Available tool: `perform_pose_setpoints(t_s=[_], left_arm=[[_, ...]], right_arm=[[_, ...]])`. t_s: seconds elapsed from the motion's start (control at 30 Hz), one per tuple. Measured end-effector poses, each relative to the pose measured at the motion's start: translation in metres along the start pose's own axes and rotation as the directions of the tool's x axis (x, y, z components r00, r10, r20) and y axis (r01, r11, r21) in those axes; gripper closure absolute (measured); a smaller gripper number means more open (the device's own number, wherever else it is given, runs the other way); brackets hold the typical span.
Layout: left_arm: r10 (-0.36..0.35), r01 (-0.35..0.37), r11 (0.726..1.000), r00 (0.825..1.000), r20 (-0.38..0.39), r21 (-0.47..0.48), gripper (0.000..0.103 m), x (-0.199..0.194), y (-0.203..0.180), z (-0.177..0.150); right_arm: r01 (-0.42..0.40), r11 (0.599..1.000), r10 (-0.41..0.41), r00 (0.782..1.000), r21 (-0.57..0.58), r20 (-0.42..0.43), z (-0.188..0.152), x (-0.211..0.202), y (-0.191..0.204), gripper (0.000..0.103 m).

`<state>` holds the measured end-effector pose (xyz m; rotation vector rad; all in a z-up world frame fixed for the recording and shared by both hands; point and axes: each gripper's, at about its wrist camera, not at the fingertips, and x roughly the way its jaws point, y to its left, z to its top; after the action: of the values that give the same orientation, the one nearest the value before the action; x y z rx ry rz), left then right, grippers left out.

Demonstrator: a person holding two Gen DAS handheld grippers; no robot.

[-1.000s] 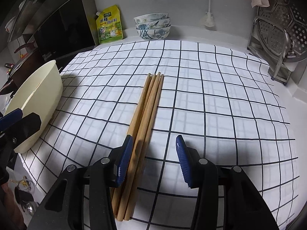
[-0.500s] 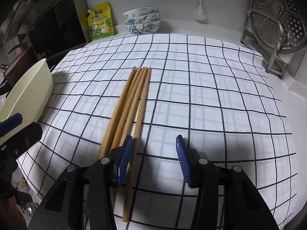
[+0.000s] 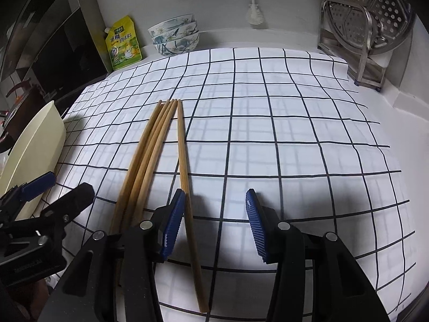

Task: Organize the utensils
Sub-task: 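Lower the left tool onto a chopstick and close it while the right tool grasps another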

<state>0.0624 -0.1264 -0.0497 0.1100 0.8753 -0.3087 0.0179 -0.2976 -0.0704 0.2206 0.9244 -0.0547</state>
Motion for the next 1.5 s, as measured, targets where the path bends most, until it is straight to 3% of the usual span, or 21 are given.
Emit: perform_pose_setpoints(t_s=[0.37,0.6,0.8,1.0,1.17,1.5], left_arm=[[0.001,-0.001,1.000,0.999,-0.043,0.013,0.010,0.021,-0.011,0.001],[0.030,-0.032,0.999,0.998,-0.055,-0.026,0.010,0.024,0.005,-0.004],[0.015,-0.018,0.997,0.999,-0.048,-0.072,0.010,0.020,0.013,-0.005],[-0.014,0.013,1.000,1.000,-0.028,-0.016,0.010,0.018,-0.006,0.004],[0.002,-0.001,1.000,0.998,-0.059,0.016,0.010,0.031,-0.013,0.001],[0.019,-0.023,0.998,0.998,-0.060,-0.065,0.010,0.028,0.017,-0.006]], right_arm=[[-0.015,0.999,0.015,1.000,0.041,0.016,0.003,-0.006,-0.015,0.058],[-0.020,0.999,0.020,1.000,0.027,0.013,0.002,-0.006,-0.011,0.058],[-0.021,0.999,0.021,1.000,0.024,0.017,0.003,-0.007,-0.011,0.058],[-0.023,0.999,0.022,1.000,0.034,0.021,0.004,-0.008,-0.015,0.058],[-0.022,0.999,0.021,1.000,0.042,0.023,0.003,-0.009,-0.017,0.058],[-0.023,0.999,0.023,1.000,0.023,0.016,0.003,-0.007,-0.011,0.058]])
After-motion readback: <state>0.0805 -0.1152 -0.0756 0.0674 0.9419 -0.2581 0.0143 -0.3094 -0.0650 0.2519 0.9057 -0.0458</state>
